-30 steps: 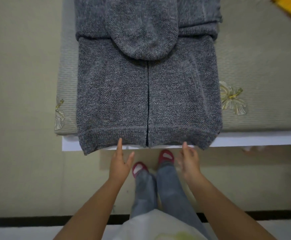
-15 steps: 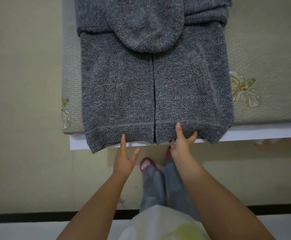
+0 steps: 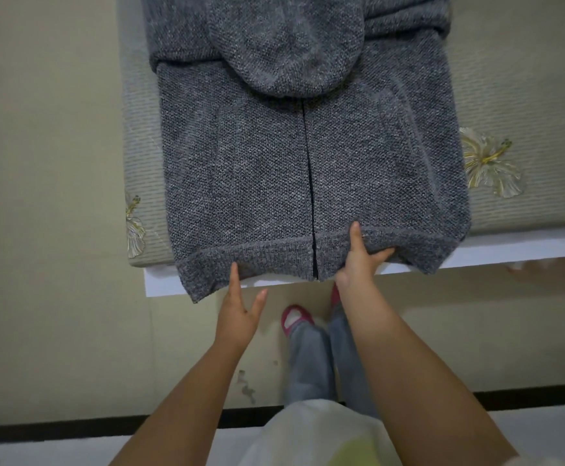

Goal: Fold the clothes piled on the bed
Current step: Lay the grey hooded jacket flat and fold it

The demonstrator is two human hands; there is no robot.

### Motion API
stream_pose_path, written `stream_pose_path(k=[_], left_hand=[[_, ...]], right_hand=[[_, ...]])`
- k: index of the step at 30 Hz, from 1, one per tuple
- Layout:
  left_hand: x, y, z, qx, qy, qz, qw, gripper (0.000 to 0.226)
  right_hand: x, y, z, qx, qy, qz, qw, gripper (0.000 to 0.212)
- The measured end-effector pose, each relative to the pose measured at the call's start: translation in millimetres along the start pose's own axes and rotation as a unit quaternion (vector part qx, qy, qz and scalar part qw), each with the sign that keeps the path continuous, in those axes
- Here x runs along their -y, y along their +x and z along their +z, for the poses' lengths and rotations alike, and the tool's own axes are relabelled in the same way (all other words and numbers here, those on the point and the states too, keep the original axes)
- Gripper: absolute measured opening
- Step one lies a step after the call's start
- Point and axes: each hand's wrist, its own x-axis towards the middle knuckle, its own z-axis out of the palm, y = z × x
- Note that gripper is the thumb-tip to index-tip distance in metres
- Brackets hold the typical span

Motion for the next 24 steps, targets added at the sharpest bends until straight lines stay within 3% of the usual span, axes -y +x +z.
stream_pose_path(k=[5, 9, 13, 16, 20, 22, 24], left_hand=[[-3, -3, -13, 0.01, 0.013, 0.002, 1.0, 0.072], [-13, -5, -8, 0.052, 0.006, -0.02, 0.998, 0.073], [-25, -11, 19, 0.078, -0.158, -0.079, 0.981, 0.08], [-35, -8, 37, 0.03, -0.3, -0.101, 0.948, 0.071], [-59, 5, 48, -0.057, -0.483, -0.12, 0.866, 0.075], [-68, 15, 43, -0.135, -0.543, -0.126, 0.819, 0.075], [-74, 24, 39, -0.199, -0.517, -0.116, 0.824, 0.084]], right_hand=[[3, -7, 6, -0.045, -0.021, -0.044, 0.998, 0.093], [4, -22, -8, -0.049, -0.11, -0.077, 0.99, 0.089], [16, -23, -33, 0.09, -0.133, -0.089, 0.983, 0.097], [29, -15, -45, 0.134, -0.179, -0.074, 0.972, 0.097], [29, -14, -47, 0.115, -0.134, -0.06, 0.983, 0.088], [25, -15, -43, 0.107, -0.118, -0.101, 0.982, 0.088], [22, -16, -38, 0.089, -0.118, -0.143, 0.979, 0.09]])
